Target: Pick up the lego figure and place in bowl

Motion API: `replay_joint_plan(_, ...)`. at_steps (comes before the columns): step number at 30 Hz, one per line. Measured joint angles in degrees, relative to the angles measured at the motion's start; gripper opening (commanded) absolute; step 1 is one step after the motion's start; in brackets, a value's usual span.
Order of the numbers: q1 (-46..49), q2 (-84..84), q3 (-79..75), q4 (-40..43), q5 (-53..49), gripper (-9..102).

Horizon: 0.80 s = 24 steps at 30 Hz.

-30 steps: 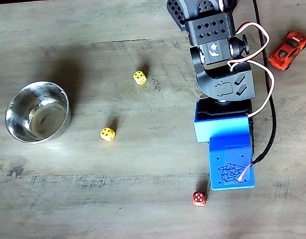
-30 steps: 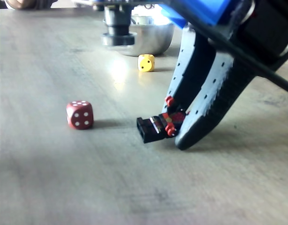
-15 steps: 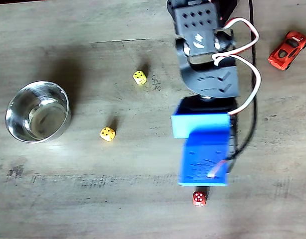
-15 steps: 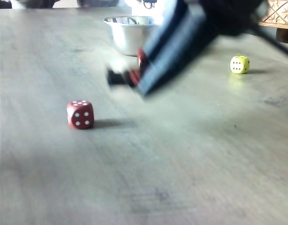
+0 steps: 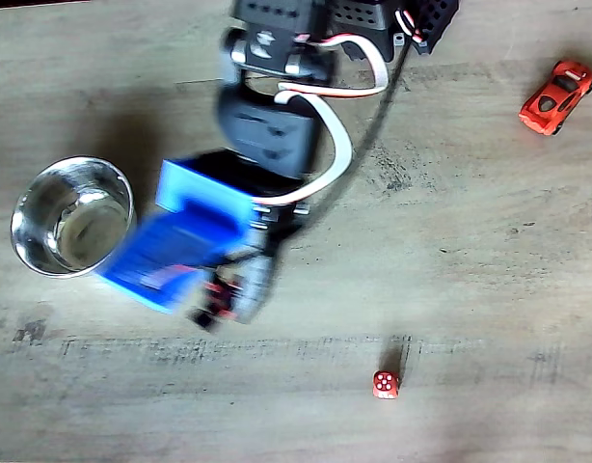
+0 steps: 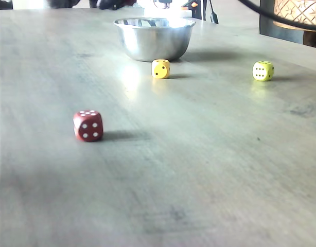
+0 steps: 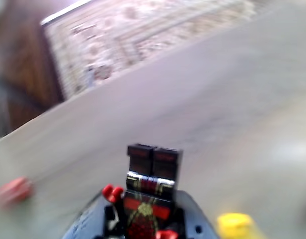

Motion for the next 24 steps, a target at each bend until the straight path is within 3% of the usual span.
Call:
replay_joint_plan(12, 17.93, 0.00, 0.09, 0.00, 0.00, 1)
replay_joint_plan(24, 28.04, 0.00, 0.09, 0.00, 0.00, 1)
